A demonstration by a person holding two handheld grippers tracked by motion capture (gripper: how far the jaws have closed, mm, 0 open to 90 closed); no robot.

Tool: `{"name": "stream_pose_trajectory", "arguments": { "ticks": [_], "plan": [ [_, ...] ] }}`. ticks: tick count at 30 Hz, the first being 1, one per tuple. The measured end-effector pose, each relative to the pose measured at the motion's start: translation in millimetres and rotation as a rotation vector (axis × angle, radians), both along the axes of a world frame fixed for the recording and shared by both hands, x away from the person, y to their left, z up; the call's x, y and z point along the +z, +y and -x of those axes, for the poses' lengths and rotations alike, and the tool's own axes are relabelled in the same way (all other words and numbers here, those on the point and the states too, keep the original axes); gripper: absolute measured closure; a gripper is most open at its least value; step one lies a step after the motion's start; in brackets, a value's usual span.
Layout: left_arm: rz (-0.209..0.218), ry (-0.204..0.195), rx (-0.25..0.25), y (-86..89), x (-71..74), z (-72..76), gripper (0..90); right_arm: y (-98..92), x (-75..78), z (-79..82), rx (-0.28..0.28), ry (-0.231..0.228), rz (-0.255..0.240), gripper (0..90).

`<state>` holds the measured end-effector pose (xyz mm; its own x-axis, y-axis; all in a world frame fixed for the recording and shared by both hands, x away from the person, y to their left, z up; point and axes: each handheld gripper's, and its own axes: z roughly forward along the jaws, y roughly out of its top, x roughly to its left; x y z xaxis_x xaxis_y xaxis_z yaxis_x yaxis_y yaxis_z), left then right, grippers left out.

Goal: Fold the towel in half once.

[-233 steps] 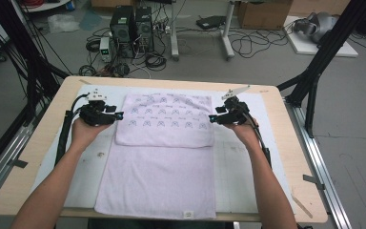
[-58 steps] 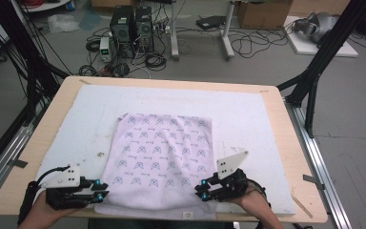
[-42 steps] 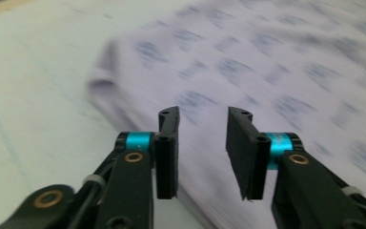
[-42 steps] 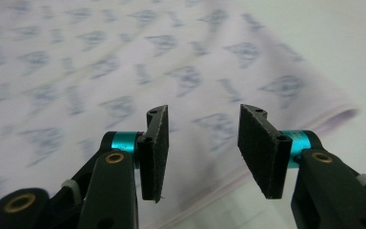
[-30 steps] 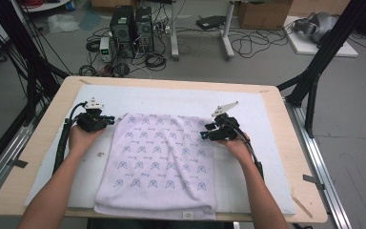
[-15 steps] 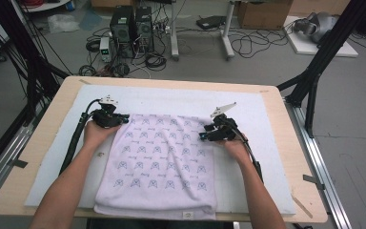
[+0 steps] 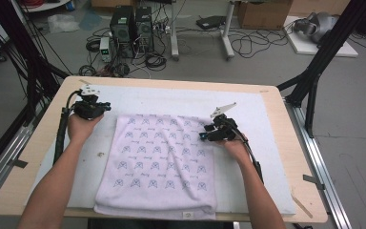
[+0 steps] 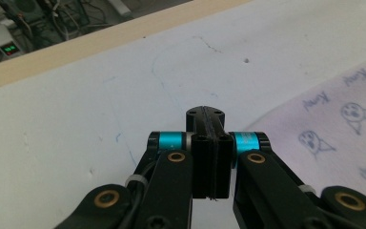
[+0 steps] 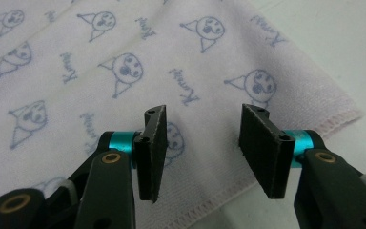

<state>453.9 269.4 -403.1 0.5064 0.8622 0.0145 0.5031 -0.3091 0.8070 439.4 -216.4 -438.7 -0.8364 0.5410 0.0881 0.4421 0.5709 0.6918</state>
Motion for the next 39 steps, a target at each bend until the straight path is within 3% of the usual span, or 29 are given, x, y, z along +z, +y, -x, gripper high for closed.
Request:
{"name": "stream_pose_trajectory", "arguments": {
  "ticks": [4, 6, 9, 12, 15, 17, 21, 22, 24, 25, 26, 27, 29, 31, 33, 34, 39],
  "plan": [
    [-0.009, 0.055, -0.109, -15.4, -6.7, 1.4, 77.0, -1.4, 2.9, 0.3, -0.02, -0.02, 0.003, 52.0],
    [0.004, 0.057, -0.167, -25.1, -7.9, 5.6, 72.6, -5.4, 5.6, 0.1, -0.034, -0.028, 0.002, 52.0],
    [-0.027, 0.054, -0.196, -35.5, -12.5, 12.1, 68.1, -12.7, 8.3, 0.0, -0.057, -0.038, -0.002, 51.6],
    [-0.046, 0.054, -0.167, -36.0, -17.7, 9.4, 64.7, -19.1, 10.5, -3.0, -0.095, -0.057, 0.008, 51.8],
    [-0.024, 0.045, -0.098, -31.9, -22.5, 2.1, 58.5, -22.7, 13.9, -9.7, -0.122, -0.073, 0.027, 51.6],
    [-0.017, 0.075, -0.064, -29.5, -26.8, -4.4, 53.6, -24.9, 16.7, -15.9, -0.145, -0.072, 0.02, 49.8],
    [0.069, 0.128, -0.061, -26.1, -37.0, -13.4, 45.0, -26.4, 10.8, -30.7, -0.171, -0.078, -0.039, 48.8],
    [0.069, 0.147, -0.071, -26.8, -39.7, -15.2, 45.2, -25.7, 5.0, -33.8, -0.174, -0.062, -0.038, 48.8],
    [0.052, 0.133, -0.089, -28.9, -40.4, -15.1, 53.8, -24.0, -5.3, -37.8, -0.179, -0.025, -0.016, 50.1],
    [0.064, 0.135, -0.116, -29.6, -40.0, -14.8, 74.2, -24.8, -6.4, -38.0, -0.185, -0.024, -0.042, 58.9],
    [0.04, 0.127, -0.118, -31.8, -39.2, -14.5, 79.5, -26.7, -6.3, -40.0, -0.148, 0.013, -0.081, 72.8],
    [0.036, 0.123, -0.117, -33.3, -38.9, -14.3, 82.5, -25.2, -5.8, -39.9, -0.117, 0.013, -0.077, 79.6],
    [0.032, 0.118, -0.106, -32.9, -37.3, -14.7, 84.5, -21.3, -2.3, -39.9, -0.088, -0.003, -0.057, 86.2],
    [0.065, 0.1, -0.071, -32.2, -35.1, -15.1, 85.1, -23.5, 1.8, -41.2, -0.122, -0.039, -0.067, 87.0],
    [0.07, 0.075, -0.061, -34.3, -30.5, -16.6, 85.2, -30.4, 11.1, -48.0, -0.158, -0.002, -0.055, 87.2],
    [0.069, 0.063, -0.056, -36.5, -26.9, -18.1, 85.2, -31.6, 17.9, -49.2, -0.161, -0.029, -0.042, 87.3],
    [0.102, -0.029, -0.024, -43.7, 8.6, -30.6, 85.3, -32.7, 53.1, -66.4, -0.193, -0.086, 0.001, 87.3]
  ]
}}
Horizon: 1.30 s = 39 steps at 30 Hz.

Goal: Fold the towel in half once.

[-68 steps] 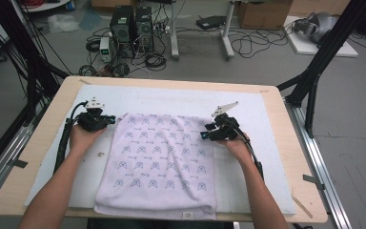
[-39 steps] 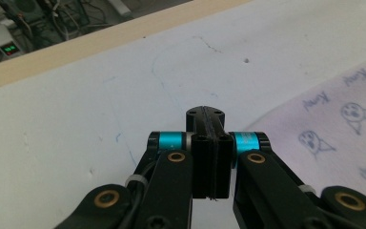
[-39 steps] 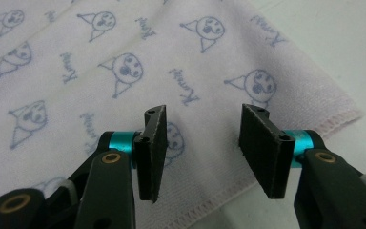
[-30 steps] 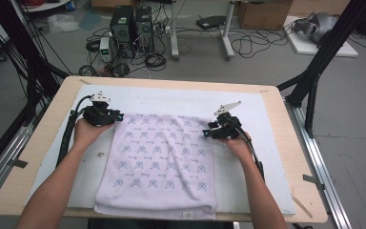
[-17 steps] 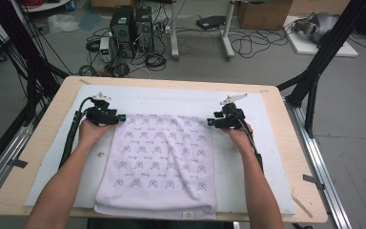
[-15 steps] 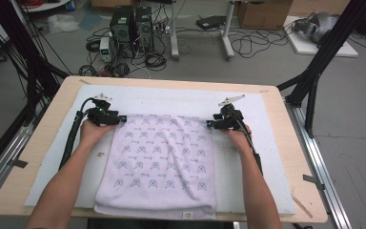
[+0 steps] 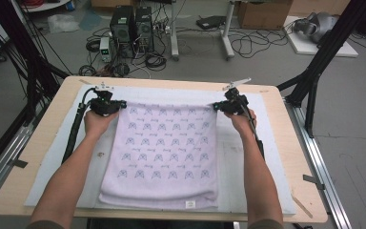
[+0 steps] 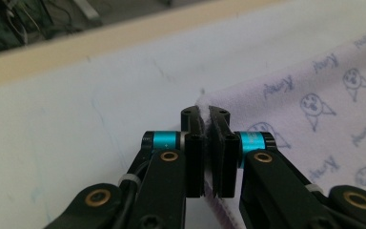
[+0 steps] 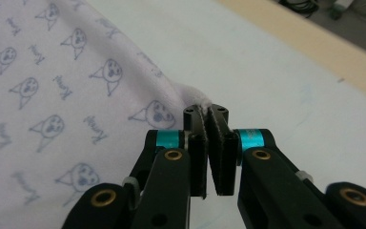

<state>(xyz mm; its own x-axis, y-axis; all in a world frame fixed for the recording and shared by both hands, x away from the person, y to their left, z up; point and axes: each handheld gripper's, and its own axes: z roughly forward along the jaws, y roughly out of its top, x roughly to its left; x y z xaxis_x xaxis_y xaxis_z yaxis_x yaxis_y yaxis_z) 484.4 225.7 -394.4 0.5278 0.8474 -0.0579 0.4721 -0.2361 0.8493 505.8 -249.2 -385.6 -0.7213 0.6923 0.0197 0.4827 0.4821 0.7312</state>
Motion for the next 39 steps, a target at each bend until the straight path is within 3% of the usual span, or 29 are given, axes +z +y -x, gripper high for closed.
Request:
{"name": "stream_pose_trajectory", "arguments": {
  "ticks": [3, 5, 6, 7, 9, 12, 14, 15, 16, 17, 19, 23, 25, 26, 27, 28, 29, 30, 31, 32, 33, 35, 36, 39],
  "plan": [
    [-0.028, -0.024, 0.032, -0.7, 16.6, -10.1, 84.0, -0.4, 16.9, -9.8, -0.019, -0.039, 0.006, 85.0],
    [-0.052, -0.003, 0.064, 1.5, 15.8, -14.2, 71.8, 1.8, 15.8, -14.1, -0.058, -0.062, -0.018, 66.0],
    [-0.05, 0.016, 0.053, 3.8, 13.9, -14.3, 69.4, 2.5, 10.7, -15.6, -0.052, -0.026, -0.038, 62.4],
    [-0.058, 0.037, 0.038, 5.8, 11.7, -13.4, 66.5, 3.8, 4.3, -16.4, -0.05, 0.01, -0.029, 56.7],
    [-0.095, 0.051, 0.001, 8.6, 7.8, -6.7, 63.9, 5.0, -9.4, -11.6, -0.026, 0.055, -0.011, 54.1],
    [-0.081, 0.046, -0.042, 12.6, 2.9, 9.0, 61.1, 3.9, -23.5, 3.4, -0.005, 0.093, 0.004, 51.3],
    [-0.084, 0.048, -0.069, 13.6, -0.5, 21.0, 59.3, 5.9, -26.7, 13.5, 0.027, 0.151, 0.025, 48.2],
    [-0.083, 0.049, -0.085, 13.6, -1.7, 28.0, 58.8, 7.2, -26.6, 21.9, 0.047, 0.125, 0.035, 49.9],
    [-0.082, 0.039, -0.1, 13.7, -2.9, 35.5, 58.0, 7.8, -25.0, 33.8, 0.056, 0.069, 0.037, 52.4],
    [-0.085, 0.032, -0.113, 13.4, -3.6, 43.5, 57.8, 8.0, -24.1, 44.0, 0.073, 0.041, 0.015, 52.5],
    [-0.089, 0.019, -0.151, 11.0, -5.5, 61.7, 56.6, 9.4, -22.6, 62.0, 0.111, 0.044, 0.005, 52.5],
    [-0.114, -0.001, -0.246, 3.9, -11.3, 103.7, 54.6, 9.8, -23.5, 105.9, 0.183, -0.001, -0.023, 55.3],
    [-0.098, 0.005, -0.294, 1.9, -17.5, 124.6, 52.9, 10.7, -28.1, 127.4, 0.232, -0.002, 0.001, 55.4],
    [-0.108, 0.014, -0.318, 0.8, -21.7, 133.7, 52.9, 10.3, -31.2, 136.9, 0.254, -0.002, -0.006, 55.5],
    [-0.125, 0.025, -0.339, 0.3, -26.6, 140.7, 53.0, 11.1, -33.0, 142.5, 0.278, 0.046, -0.003, 55.5],
    [-0.138, 0.037, -0.353, -0.3, -31.9, 146.2, 53.5, 12.0, -35.3, 149.6, 0.299, 0.039, 0.001, 56.2],
    [-0.154, 0.053, -0.372, -0.8, -37.0, 149.5, 55.1, 13.1, -37.7, 157.2, 0.315, 0.005, -0.001, 58.0],
    [-0.177, 0.079, -0.391, -1.5, -41.6, 150.8, 59.1, 15.0, -40.7, 161.4, 0.332, -0.001, 0.007, 58.4],
    [-0.19, 0.086, -0.401, -2.5, -45.6, 151.7, 67.3, 17.6, -44.1, 162.3, 0.344, 0.019, 0.021, 59.4],
    [-0.177, 0.064, -0.404, -1.2, -46.8, 152.4, 72.2, 20.3, -47.9, 162.0, 0.353, 0.034, 0.036, 61.7],
    [-0.173, 0.068, -0.403, -0.8, -46.8, 152.2, 83.3, 22.5, -51.7, 161.3, 0.361, 0.035, 0.05, 65.9],
    [-0.175, 0.075, -0.408, -0.1, -45.8, 150.3, 87.6, 22.2, -53.6, 159.3, 0.371, 0.036, 0.026, 82.7],
    [-0.178, 0.072, -0.403, -0.2, -45.0, 149.9, 88.1, 21.6, -53.1, 157.9, 0.378, 0.042, 0.024, 86.5],
    [-0.149, 0.041, -0.363, 4.0, -40.1, 147.4, 88.5, 23.4, -49.6, 156.0, 0.377, 0.039, 0.035, 87.7]
  ]
}}
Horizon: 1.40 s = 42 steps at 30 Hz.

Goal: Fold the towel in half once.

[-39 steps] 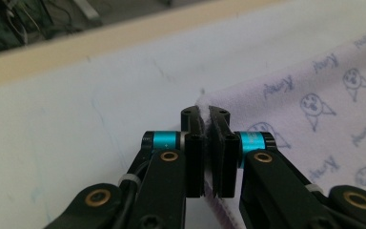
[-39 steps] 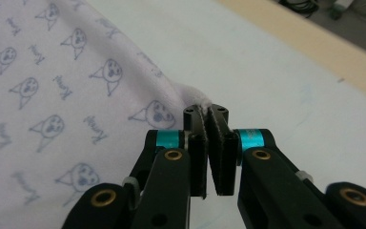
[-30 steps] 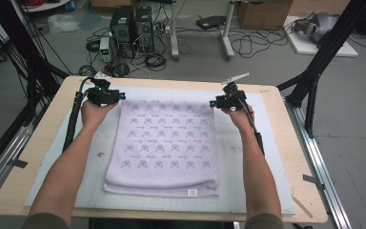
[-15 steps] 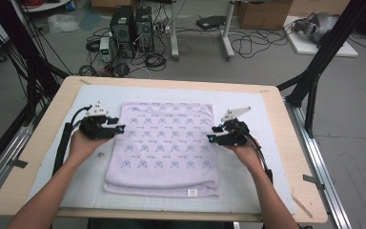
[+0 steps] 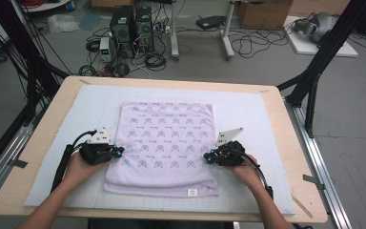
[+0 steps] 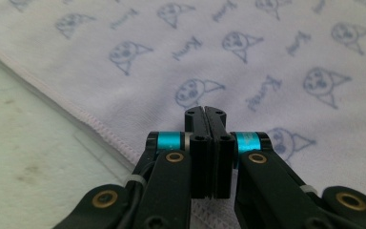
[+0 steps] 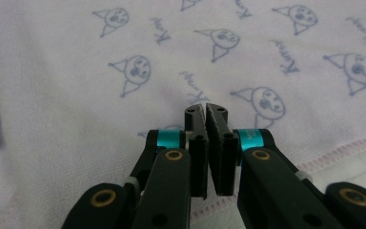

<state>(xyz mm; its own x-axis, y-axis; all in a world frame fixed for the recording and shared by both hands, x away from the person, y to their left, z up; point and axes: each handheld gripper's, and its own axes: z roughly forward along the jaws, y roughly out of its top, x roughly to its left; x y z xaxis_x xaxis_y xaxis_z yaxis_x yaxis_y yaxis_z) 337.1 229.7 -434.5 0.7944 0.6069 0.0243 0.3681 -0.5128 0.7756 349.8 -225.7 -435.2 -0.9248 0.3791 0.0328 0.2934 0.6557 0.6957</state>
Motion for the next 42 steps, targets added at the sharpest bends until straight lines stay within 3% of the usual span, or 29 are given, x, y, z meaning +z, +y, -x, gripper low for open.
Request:
{"name": "stream_pose_trajectory", "arguments": {
  "ticks": [3, 6, 8, 10, 13, 15, 18, 24, 29, 34, 36, 37, 39, 42],
  "plan": [
    [0.017, -0.028, 0.049, 1.4, 5.4, -6.2, 88.5, -0.7, 5.7, -4.1, -0.038, -0.019, -0.018, 87.7],
    [0.005, -0.068, 0.113, -1.9, 6.5, -16.6, 88.3, -1.6, 10.3, -12.1, -0.093, -0.041, -0.019, 87.4],
    [-0.001, -0.068, 0.143, -5.8, 2.4, -25.9, 87.8, -0.8, 6.6, -19.7, -0.127, -0.045, 0.003, 87.1],
    [-0.012, -0.062, 0.161, -8.5, -2.0, -31.1, 85.2, -0.7, 1.4, -25.4, -0.132, -0.031, -0.006, 84.5],
    [-0.022, -0.041, 0.162, -5.9, -1.0, -29.5, 72.9, -2.6, 3.5, -23.8, -0.15, -0.041, -0.012, 74.3],
    [-0.001, -0.051, 0.169, -1.2, 4.2, -24.2, 68.3, -6.9, 7.2, -19.3, -0.151, -0.031, -0.034, 71.5],
    [0.002, -0.064, 0.165, 7.3, 14.2, -14.0, 63.0, -11.4, 14.2, -7.5, -0.15, -0.062, -0.053, 67.0],
    [0.022, -0.065, 0.109, 15.7, 21.9, 16.5, 61.0, -14.3, 21.0, 19.1, -0.114, -0.09, -0.064, 63.8],
    [0.044, -0.039, 0.037, 11.0, 14.1, 44.0, 61.0, -8.2, 17.3, 36.1, -0.039, -0.062, -0.074, 62.4],
    [0.023, 0.004, -0.063, 3.1, 3.5, 61.5, 62.9, -1.6, 1.1, 47.1, 0.023, -0.001, -0.064, 63.1],
    [-0.004, 0.035, -0.101, -0.8, -3.3, 63.6, 66.9, 1.8, -5.5, 48.9, 0.039, 0.008, -0.027, 66.0],
    [-0.026, 0.039, -0.109, -2.7, -7.0, 64.6, 71.9, 2.2, -7.2, 49.5, 0.037, 0.005, -0.041, 70.5],
    [-0.007, 0.026, -0.109, -1.1, -9.0, 64.6, 83.3, 2.2, -7.2, 49.3, 0.052, 0.013, -0.045, 81.8],
    [-0.005, 0.034, -0.11, 0.7, -5.6, 64.2, 87.0, 2.2, -5.7, 48.6, 0.06, 0.019, -0.047, 87.4]
  ]
}}
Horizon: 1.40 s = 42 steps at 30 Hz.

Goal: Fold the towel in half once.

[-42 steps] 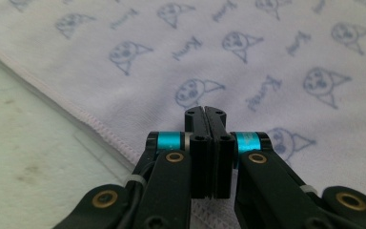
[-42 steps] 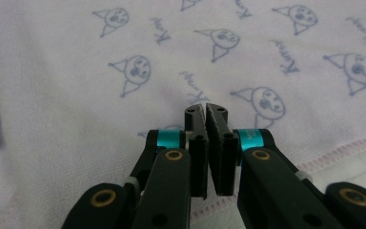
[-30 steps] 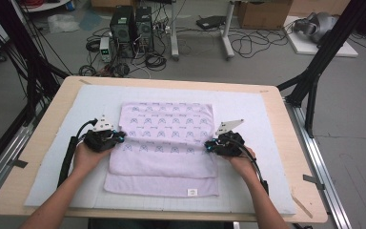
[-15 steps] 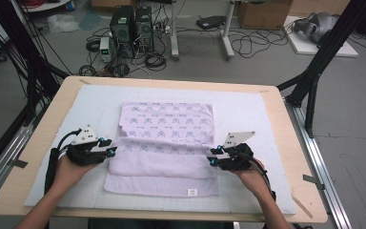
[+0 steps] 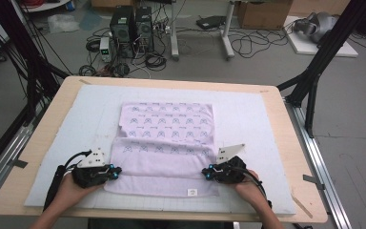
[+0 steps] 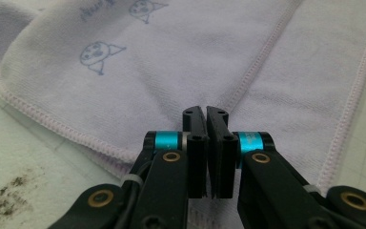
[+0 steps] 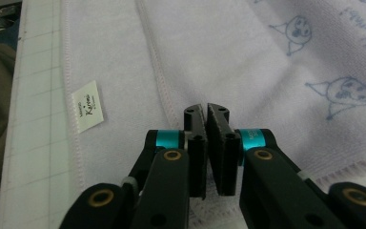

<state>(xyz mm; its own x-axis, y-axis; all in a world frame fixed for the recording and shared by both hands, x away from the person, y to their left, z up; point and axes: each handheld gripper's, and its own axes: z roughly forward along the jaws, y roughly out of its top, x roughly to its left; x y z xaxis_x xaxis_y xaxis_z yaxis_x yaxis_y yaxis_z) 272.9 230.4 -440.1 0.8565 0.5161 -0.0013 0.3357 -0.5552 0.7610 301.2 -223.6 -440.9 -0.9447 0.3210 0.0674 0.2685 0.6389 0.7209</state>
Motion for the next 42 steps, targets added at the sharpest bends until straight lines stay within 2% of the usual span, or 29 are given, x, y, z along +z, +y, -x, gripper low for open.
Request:
{"name": "stream_pose_trajectory", "arguments": {
  "ticks": [5, 8, 10, 11, 12, 13, 14, 19, 21, 28, 33, 36, 40, 42],
  "plan": [
    [0.039, -0.033, -0.006, 7.8, 18.7, 13.5, 87.3, -4.8, 12.7, 5.6, 0.002, -0.013, -0.041, 87.6],
    [0.055, -0.044, -0.026, 12.5, 29.9, 30.3, 87.3, -7.1, 25.3, 14.9, 0.017, -0.028, -0.071, 87.6],
    [0.051, -0.055, -0.049, 15.0, 33.4, 43.4, 87.3, -8.3, 31.6, 24.6, 0.034, -0.02, -0.097, 87.6],
    [0.057, -0.047, -0.055, 15.8, 33.0, 49.6, 87.2, -9.2, 33.7, 30.3, 0.048, -0.013, -0.102, 87.4],
    [0.05, -0.044, -0.066, 16.3, 31.4, 54.0, 86.3, -10.0, 34.2, 35.2, 0.062, -0.016, -0.107, 86.3],
    [0.042, -0.042, -0.065, 16.6, 28.5, 56.4, 82.3, -11.1, 33.8, 39.0, 0.066, -0.006, -0.108, 80.8],
    [0.031, -0.038, -0.053, 16.9, 25.1, 55.9, 74.4, -11.6, 32.3, 39.9, 0.057, 0.001, -0.112, 75.9],
    [0.045, -0.033, 0.0, 18.0, 17.3, 37.2, 62.5, -13.0, 22.6, 22.1, 0.016, 0.019, -0.115, 70.6],
    [0.05, -0.039, 0.009, 16.5, 17.6, 29.7, 60.4, -11.2, 19.8, 14.3, 0.004, 0.006, -0.104, 68.3],
    [0.089, -0.055, 0.048, 8.2, 19.7, 2.9, 54.8, -14.9, 11.9, -12.1, -0.069, 0.012, -0.09, 63.6],
    [0.097, -0.062, 0.067, 0.1, 18.6, -12.9, 52.1, -14.3, 11.3, -22.0, -0.113, -0.011, -0.091, 57.1],
    [0.124, -0.067, 0.085, -4.5, 19.9, -20.3, 50.2, -13.9, 14.0, -28.6, -0.136, -0.03, -0.113, 52.7],
    [0.155, -0.081, 0.108, -8.3, 23.6, -29.9, 48.1, -13.9, 14.9, -37.6, -0.164, -0.037, -0.118, 47.0],
    [0.157, -0.085, 0.117, -9.9, 23.4, -34.0, 47.7, -14.2, 15.4, -40.7, -0.184, -0.042, -0.117, 44.1]
  ]
}}
